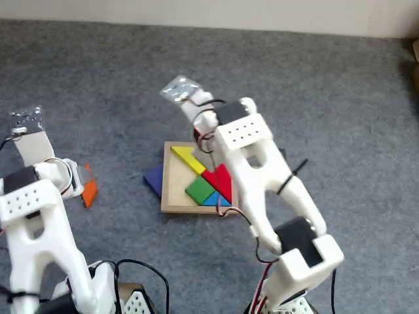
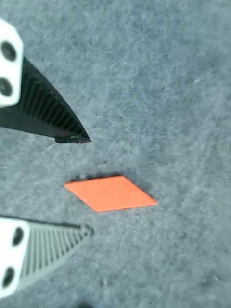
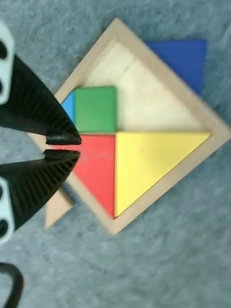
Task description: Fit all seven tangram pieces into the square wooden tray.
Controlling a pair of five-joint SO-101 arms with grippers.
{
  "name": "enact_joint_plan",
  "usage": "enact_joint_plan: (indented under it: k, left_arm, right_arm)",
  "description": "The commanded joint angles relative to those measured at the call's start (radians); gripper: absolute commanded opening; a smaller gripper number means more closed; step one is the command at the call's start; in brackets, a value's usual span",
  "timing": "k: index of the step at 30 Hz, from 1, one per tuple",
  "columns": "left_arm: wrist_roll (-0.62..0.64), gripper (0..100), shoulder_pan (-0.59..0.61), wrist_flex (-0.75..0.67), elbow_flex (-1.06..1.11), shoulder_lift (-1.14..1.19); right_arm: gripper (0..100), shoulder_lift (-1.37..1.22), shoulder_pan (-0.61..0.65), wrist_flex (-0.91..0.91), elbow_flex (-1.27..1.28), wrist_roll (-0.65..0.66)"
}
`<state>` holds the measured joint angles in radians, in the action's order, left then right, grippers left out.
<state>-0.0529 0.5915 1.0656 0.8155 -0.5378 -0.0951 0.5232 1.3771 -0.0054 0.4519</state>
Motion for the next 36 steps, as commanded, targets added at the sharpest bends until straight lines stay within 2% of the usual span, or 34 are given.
enact_joint_plan:
  k: [1,4,11,15,25,29,34,36]
  left_arm:
    - [0.011,29,-0.031,0.011,-0.120,0.182]
    - [0.012,29,-0.042,0.012,-0.185,0.338]
    - [0.011,29,-0.102,0.014,-0.305,0.651]
    - [0.006,21,-0.111,0.035,-0.389,0.736]
    - [0.000,9,-0.194,0.037,-0.435,0.727]
    - [-0.083,5,-0.251,0.038,-0.437,0.654]
    - [-0.089,4,-0.298,0.040,-0.426,0.529]
    - [-0.089,4,-0.303,0.040,-0.424,0.486]
  right_arm:
    - [3.1,0.113,-0.073,-0.002,0.048,-0.011]
    - [3.1,0.157,-0.125,-0.007,0.107,-0.008]
    - [3.1,0.282,-0.203,-0.148,0.314,-0.003]
    - [3.1,0.374,-0.217,-0.193,0.421,-0.003]
    - [3.1,0.613,-0.280,-0.302,0.679,-0.008]
    - [3.1,0.677,-0.297,-0.367,0.788,-0.008]
    - [3.1,0.730,-0.297,-0.450,0.905,-0.012]
    - [3.1,0.737,-0.297,-0.483,0.932,-0.055]
